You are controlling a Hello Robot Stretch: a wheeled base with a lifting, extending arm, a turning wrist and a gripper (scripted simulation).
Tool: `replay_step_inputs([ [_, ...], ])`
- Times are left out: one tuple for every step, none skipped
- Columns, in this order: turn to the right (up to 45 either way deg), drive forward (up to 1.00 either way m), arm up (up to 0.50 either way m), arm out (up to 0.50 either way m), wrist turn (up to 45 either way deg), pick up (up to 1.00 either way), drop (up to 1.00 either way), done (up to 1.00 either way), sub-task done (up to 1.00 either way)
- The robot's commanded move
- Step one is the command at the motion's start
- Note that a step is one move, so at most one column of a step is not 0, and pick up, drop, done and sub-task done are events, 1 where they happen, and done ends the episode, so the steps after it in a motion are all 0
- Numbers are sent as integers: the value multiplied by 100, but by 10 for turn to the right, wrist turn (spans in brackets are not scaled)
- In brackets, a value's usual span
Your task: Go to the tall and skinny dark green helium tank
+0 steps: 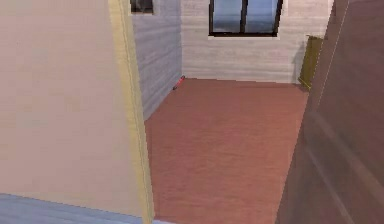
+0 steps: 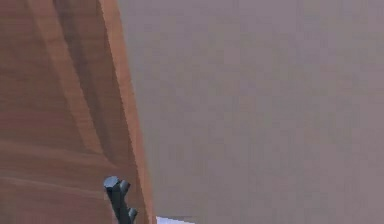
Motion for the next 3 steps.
replay_step_inputs([
  [30, 0, 0, 0, 0, 0, 0, 0, 0],
  [0, 100, 0, 0, 0, 0, 0, 0, 0],
  [0, 20, 0, 0, 0, 0, 0, 0, 0],
])
